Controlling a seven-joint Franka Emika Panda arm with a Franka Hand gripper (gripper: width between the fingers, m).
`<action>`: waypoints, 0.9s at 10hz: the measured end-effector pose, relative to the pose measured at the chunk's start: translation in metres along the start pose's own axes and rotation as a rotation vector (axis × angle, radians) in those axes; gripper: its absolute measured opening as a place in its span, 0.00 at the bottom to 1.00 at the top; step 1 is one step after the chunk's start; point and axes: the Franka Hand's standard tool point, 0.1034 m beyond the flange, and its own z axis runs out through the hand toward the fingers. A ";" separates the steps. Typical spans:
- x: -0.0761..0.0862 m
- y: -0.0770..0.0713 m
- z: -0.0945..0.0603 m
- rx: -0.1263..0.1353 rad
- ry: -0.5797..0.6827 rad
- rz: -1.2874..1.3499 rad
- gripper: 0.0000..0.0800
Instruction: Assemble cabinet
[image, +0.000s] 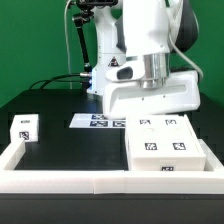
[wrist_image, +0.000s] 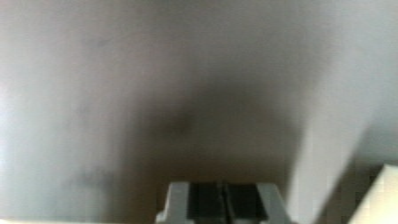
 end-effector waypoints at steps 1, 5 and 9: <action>0.007 -0.001 -0.018 -0.004 0.000 -0.009 0.00; 0.029 -0.006 -0.060 -0.009 -0.002 -0.029 0.00; 0.050 -0.006 -0.072 -0.005 -0.006 -0.039 0.00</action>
Offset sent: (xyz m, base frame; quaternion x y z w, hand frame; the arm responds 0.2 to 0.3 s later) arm 0.0111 0.0083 0.0395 0.0041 -0.0090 0.0030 0.9999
